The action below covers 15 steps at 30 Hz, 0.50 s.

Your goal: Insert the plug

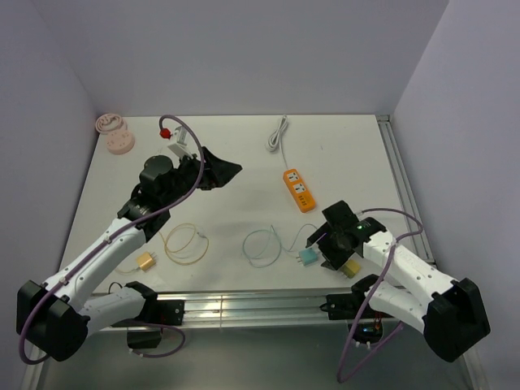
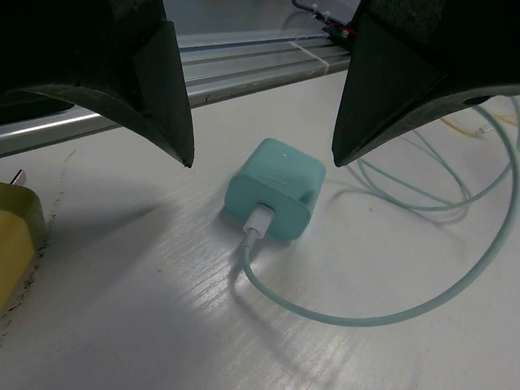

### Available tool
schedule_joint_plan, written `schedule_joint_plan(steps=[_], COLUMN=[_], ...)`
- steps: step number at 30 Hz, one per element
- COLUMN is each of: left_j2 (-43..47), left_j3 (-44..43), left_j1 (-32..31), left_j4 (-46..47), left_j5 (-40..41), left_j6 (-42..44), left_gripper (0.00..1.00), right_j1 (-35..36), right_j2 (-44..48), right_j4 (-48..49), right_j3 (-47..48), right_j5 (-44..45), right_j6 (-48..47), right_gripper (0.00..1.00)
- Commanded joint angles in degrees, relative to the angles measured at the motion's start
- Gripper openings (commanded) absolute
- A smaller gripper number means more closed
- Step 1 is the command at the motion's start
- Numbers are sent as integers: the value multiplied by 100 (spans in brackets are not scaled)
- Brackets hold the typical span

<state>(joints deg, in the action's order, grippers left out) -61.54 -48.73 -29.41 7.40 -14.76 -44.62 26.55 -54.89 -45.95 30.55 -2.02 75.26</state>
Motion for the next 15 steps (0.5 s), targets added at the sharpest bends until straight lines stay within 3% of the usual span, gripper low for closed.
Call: schedule_joint_plan(steps=[1,15], left_j2=[221,467], left_j3=[56,162], left_j1=[-30,-30], left_j4=[42,7], left_j5=[96,79], left_j6=[138,217], left_gripper=[80,81], right_j1=[236,720], right_j2=[-240,-1392], right_j4=[218,693], right_j3=[74,294], right_j5=[123,404], right_j6=[401,647], right_gripper=[76,70])
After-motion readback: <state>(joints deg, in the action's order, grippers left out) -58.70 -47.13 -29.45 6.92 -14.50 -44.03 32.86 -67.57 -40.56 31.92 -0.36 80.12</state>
